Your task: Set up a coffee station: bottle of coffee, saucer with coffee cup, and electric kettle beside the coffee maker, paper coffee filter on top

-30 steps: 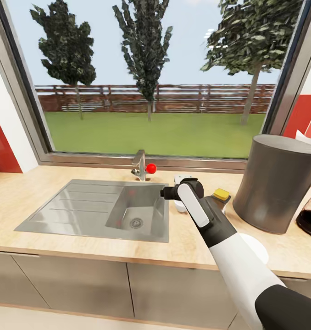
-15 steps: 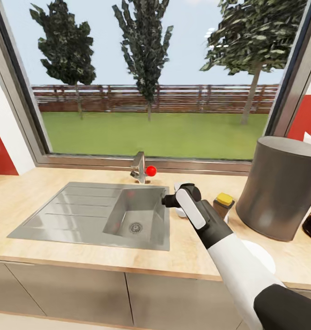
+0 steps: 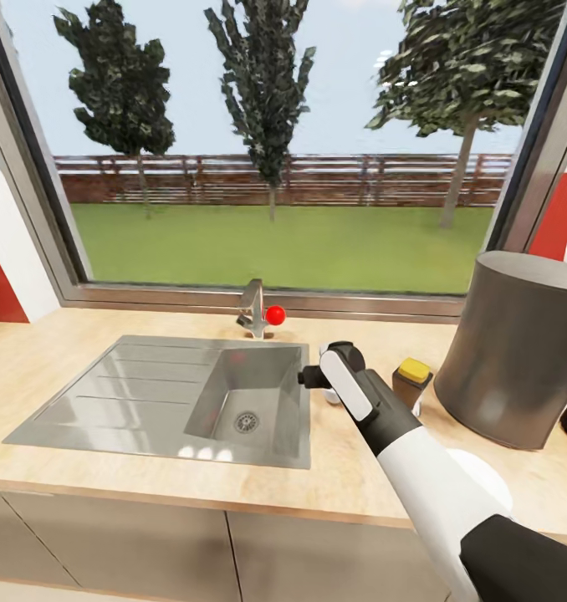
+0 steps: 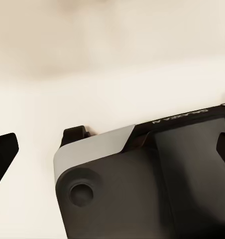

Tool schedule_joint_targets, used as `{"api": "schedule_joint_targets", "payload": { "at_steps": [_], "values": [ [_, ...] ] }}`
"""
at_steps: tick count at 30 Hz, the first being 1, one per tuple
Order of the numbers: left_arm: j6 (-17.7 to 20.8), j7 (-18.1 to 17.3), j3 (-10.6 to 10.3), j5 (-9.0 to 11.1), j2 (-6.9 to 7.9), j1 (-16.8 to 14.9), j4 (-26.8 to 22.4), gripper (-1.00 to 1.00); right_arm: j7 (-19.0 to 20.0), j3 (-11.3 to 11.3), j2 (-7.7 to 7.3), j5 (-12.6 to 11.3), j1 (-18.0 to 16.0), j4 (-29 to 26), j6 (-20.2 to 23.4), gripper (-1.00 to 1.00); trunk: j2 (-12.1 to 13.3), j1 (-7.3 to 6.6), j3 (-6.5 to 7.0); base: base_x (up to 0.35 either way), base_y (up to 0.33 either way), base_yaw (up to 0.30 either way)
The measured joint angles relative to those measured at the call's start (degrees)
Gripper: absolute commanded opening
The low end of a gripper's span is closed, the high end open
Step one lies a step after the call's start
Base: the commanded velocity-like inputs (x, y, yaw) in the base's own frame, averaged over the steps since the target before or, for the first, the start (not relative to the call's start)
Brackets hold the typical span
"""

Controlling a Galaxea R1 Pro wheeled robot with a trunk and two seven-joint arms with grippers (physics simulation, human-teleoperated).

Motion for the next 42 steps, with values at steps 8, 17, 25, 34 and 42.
{"api": "schedule_joint_targets", "payload": {
  "at_steps": [8, 17, 25, 34, 42],
  "values": [
    [0.0, 0.0, -0.01, 0.0, 0.0, 0.0, 0.0, 1.0, 0.0, -0.06, -0.03, 0.16, 0.0, 0.32, 0.0, 1.0, -0.01, -0.01, 0.0, 0.038, 0.0, 0.0],
    [0.0, 0.0, -0.02, 0.0, -0.04, 0.0, 0.0, 1.0, 0.0, -0.12, -0.03, 0.11, -0.05, 0.2, 0.0, 1.0, 0.0, 0.0, 0.0, 0.051, 0.0, 0.0],
    [0.0, 0.0, -0.04, 0.0, -0.03, 0.0, 0.0, 1.0, 0.0, -0.34, -0.1, 0.16, -0.04, -0.02, 0.0, 1.0, 0.0, -0.01, 0.0, 0.051, 0.0, 0.0],
    [0.0, 0.0, -0.1, 0.0, -0.08, 0.0, 0.0, 1.0, 0.0, -0.54, -0.27, 0.1, 0.0, 1.17, 0.0, 1.0, 0.0, 0.0, 0.0, 0.032, 0.0, 0.0],
    [0.0, 0.0, -0.1, 0.0, -0.07, 0.0, 0.0, 1.0, 0.19, -0.57, -0.33, 0.03, 0.0, 4.14, 0.0, 1.0, -0.01, -0.01, 0.0, 0.04, 0.0, 0.0]
  ]
}}
